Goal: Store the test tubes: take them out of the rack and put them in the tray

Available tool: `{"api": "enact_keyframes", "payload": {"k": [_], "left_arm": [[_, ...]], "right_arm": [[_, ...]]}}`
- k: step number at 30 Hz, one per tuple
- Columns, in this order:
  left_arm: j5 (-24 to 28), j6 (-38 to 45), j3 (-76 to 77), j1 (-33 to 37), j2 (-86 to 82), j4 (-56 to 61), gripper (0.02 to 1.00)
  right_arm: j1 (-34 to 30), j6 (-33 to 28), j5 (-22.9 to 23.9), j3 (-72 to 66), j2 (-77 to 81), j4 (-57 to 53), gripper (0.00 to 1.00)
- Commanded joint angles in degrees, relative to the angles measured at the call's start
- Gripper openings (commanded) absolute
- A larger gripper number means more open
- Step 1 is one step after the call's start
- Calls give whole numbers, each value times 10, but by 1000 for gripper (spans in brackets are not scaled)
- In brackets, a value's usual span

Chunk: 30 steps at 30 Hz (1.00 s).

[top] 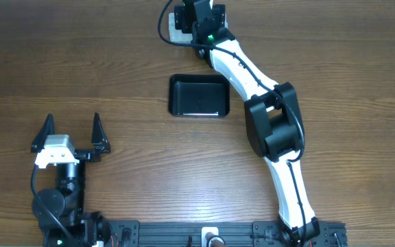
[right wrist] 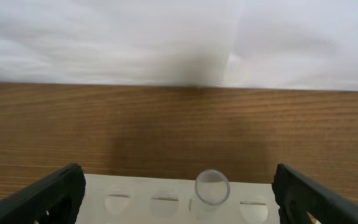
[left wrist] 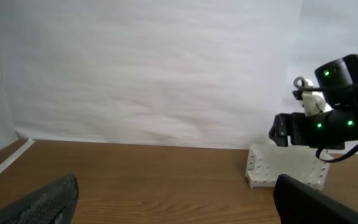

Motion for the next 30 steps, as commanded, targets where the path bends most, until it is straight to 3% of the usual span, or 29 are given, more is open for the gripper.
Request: {"api": "enact_keyframes", "payload": {"k": [1, 12, 30], "left_arm": [[8, 4, -4, -3, -3, 2, 998], [8, 4, -4, -3, -3, 2, 998], [8, 4, -4, -3, -3, 2, 998]], "right_arm": [[5, 4, 19, 14, 8, 5, 855], [5, -17, 27, 14, 8, 5, 533], [-2, -24, 32, 14, 9, 0, 380]]}}
